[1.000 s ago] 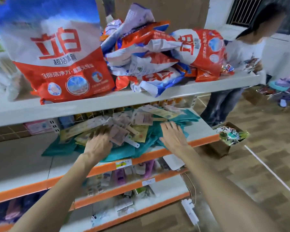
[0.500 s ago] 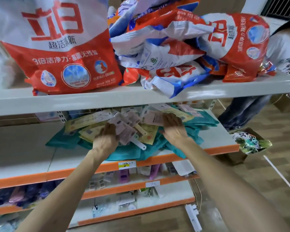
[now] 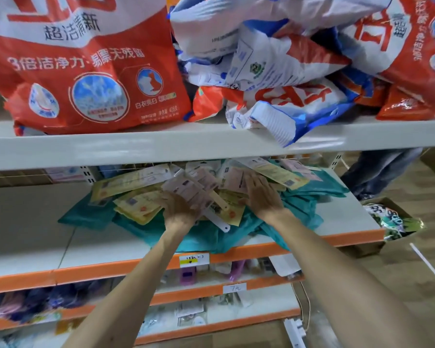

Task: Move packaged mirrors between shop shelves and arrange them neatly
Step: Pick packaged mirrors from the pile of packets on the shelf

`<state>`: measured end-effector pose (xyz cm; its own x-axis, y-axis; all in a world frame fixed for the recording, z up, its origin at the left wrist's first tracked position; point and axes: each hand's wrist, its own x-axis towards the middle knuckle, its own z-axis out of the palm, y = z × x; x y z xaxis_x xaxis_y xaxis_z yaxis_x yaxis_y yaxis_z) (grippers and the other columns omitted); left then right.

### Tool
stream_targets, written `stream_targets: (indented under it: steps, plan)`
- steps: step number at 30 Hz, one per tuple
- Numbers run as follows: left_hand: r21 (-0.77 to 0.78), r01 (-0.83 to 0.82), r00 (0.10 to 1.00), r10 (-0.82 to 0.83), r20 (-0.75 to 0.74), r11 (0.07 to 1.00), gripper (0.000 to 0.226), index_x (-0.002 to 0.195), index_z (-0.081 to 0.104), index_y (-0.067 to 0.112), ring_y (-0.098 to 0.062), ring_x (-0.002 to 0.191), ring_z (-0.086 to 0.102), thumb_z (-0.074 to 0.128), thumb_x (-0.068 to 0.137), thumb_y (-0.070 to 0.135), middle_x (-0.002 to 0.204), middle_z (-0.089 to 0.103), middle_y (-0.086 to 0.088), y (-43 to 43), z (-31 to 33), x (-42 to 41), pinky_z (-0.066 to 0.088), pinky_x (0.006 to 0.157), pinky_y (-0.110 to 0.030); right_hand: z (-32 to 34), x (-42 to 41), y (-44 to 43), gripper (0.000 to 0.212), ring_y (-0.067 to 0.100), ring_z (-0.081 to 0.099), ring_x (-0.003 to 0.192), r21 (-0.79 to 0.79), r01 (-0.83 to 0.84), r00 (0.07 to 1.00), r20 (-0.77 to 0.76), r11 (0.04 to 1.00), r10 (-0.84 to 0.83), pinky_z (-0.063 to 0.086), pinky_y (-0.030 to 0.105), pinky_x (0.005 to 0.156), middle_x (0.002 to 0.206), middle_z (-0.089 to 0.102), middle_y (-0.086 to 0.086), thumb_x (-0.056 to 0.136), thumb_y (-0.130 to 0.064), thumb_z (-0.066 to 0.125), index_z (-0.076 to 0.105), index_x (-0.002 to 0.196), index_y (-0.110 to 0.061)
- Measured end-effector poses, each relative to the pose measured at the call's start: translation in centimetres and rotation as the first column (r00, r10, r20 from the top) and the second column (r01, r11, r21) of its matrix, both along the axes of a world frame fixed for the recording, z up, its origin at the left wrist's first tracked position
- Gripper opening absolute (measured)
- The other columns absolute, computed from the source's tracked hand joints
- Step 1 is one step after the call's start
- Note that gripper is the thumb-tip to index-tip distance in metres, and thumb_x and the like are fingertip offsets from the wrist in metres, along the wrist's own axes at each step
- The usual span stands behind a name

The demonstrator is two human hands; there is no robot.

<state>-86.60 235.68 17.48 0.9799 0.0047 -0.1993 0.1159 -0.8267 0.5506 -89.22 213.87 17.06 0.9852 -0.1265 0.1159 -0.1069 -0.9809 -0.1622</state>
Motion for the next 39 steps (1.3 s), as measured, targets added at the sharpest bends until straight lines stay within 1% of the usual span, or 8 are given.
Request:
stream_targets:
  steps: [6, 11, 15, 20, 23, 27, 34, 39]
  plan:
    - [-0.187, -0.107, 0.994, 0.105, -0.020, 0.976, 0.093, 0.144, 0.015, -0.006, -0.038, 0.120, 0.052, 0.073, 0.084, 0.035, 0.136, 0.045, -0.022, 0.5, 0.8, 0.4, 0.046, 0.097, -0.040, 0.5, 0.7, -0.9, 0.076, 0.028, 0.035, 0.138, -0.077, -0.021, 0.998, -0.057, 0.997, 0.017, 0.030, 0.042, 0.112, 0.150, 0.040, 0.006, 0.086, -0.044, 0.068, 0.033, 0.146, -0.013]
    - [-0.268, -0.080, 0.992, 0.102, 0.069, 0.960, 0.070, 0.122, 0.050, 0.004, -0.029, 0.096, 0.067, 0.085, 0.067, 0.030, 0.109, 0.067, -0.012, 2.2, 0.8, 1.3, 0.056, 0.071, -0.032, 0.9, 2.0, -1.1, 0.047, 0.031, 0.042, 0.127, -0.130, 0.003, 0.999, -0.046, 0.991, -0.009, 0.035, 0.041, 0.103, 0.134, 0.050, 0.010, 0.090, -0.030, 0.064, 0.047, 0.130, -0.012]
    - [-0.343, -0.053, 0.992, 0.090, 0.091, 0.938, 0.024, 0.080, 0.061, 0.021, -0.019, 0.073, 0.064, 0.082, 0.069, 0.017, 0.082, 0.068, -0.001, 3.2, 1.8, 0.6, 0.058, 0.065, -0.037, 0.6, 2.0, -0.5, 0.056, 0.032, 0.040, 0.131, -0.062, 0.001, 0.998, -0.070, 0.998, -0.005, 0.037, 0.043, 0.104, 0.140, 0.045, 0.013, 0.091, -0.031, 0.063, 0.042, 0.137, -0.007]
    - [-0.410, 0.016, 0.986, 0.053, 0.157, 0.912, 0.030, 0.092, 0.063, 0.022, -0.001, 0.067, 0.061, 0.078, 0.074, 0.003, 0.085, 0.065, 0.006, 4.2, 1.7, 0.7, 0.044, 0.045, -0.010, 0.2, 1.8, 0.2, 0.047, 0.029, 0.051, 0.122, -0.226, -0.006, 0.999, -0.049, 0.974, -0.005, 0.042, 0.040, 0.096, 0.133, 0.055, 0.013, 0.097, -0.035, 0.054, 0.051, 0.133, -0.006]
    - [-0.439, 0.012, 0.990, 0.051, 0.131, 0.898, 0.029, 0.102, 0.068, 0.015, 0.005, 0.066, 0.057, 0.074, 0.078, 0.000, 0.090, 0.066, 0.005, 4.4, 1.4, 1.1, 0.045, 0.047, -0.007, 0.3, 1.3, 0.7, 0.051, 0.028, 0.060, 0.109, -0.313, -0.034, 0.999, -0.016, 0.949, 0.031, 0.048, 0.037, 0.084, 0.119, 0.064, 0.012, 0.096, -0.047, 0.053, 0.056, 0.125, -0.004]
    - [-0.484, -0.059, 0.996, 0.082, 0.026, 0.873, 0.030, 0.106, 0.072, 0.008, -0.018, 0.077, 0.070, 0.078, 0.077, 0.010, 0.096, 0.074, -0.007, 4.9, 1.1, 1.4, 0.061, 0.071, -0.038, 0.4, 0.4, 1.0, 0.050, 0.022, 0.068, 0.092, -0.336, -0.042, 0.999, 0.004, 0.941, 0.046, 0.054, 0.034, 0.069, 0.104, 0.071, 0.003, 0.091, -0.055, 0.058, 0.062, 0.121, -0.016]
    - [-0.461, -0.101, 0.994, 0.111, -0.005, 0.882, 0.021, 0.103, 0.071, 0.011, -0.015, 0.074, 0.066, 0.075, 0.082, 0.013, 0.094, 0.071, -0.003, 5.0, 1.6, 0.7, 0.058, 0.066, -0.029, 1.9, -1.0, 1.5, 0.028, 0.020, 0.070, 0.078, -0.320, -0.052, 0.998, -0.047, 0.946, 0.039, 0.054, 0.033, 0.061, 0.093, 0.072, 0.000, 0.097, -0.044, 0.054, 0.064, 0.098, -0.018]
    - [-0.438, -0.097, 0.992, 0.122, 0.030, 0.894, 0.012, 0.090, 0.069, 0.016, -0.021, 0.079, 0.070, 0.075, 0.080, 0.011, 0.094, 0.074, -0.007, 5.5, 2.5, 0.4, 0.060, 0.073, -0.035, 2.5, -1.1, 1.3, 0.031, 0.028, 0.068, 0.091, -0.333, -0.099, 0.991, -0.119, 0.938, 0.062, 0.042, 0.035, 0.063, 0.107, 0.069, 0.005, 0.104, -0.038, 0.039, 0.056, 0.113, -0.014]
